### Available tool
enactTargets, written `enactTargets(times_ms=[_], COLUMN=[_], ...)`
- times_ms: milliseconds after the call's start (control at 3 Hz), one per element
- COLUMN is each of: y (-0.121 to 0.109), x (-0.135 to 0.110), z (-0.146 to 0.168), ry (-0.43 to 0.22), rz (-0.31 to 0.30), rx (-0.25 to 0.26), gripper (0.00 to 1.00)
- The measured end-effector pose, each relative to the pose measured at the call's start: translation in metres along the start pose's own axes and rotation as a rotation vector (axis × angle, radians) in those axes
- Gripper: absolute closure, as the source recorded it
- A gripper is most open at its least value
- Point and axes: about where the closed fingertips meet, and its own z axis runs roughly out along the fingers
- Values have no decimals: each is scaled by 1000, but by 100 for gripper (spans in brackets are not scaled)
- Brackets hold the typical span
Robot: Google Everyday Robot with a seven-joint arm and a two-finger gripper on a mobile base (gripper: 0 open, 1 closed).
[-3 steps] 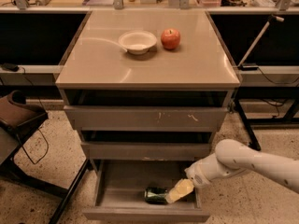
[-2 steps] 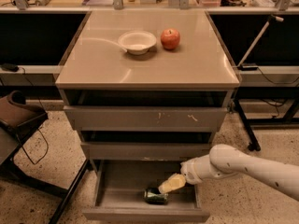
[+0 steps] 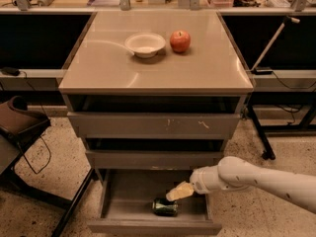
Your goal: Pick green can from bottom drawer and place on counter
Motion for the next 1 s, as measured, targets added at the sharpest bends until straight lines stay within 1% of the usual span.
enactTargets(times_ms=[333,667,1000], y=[-4,-7,-11], x=[50,108,134], z=[25,26,18], ry=[124,246,295], rz=[5,115,161], rx=[96,206,264], gripper=[0,0,0])
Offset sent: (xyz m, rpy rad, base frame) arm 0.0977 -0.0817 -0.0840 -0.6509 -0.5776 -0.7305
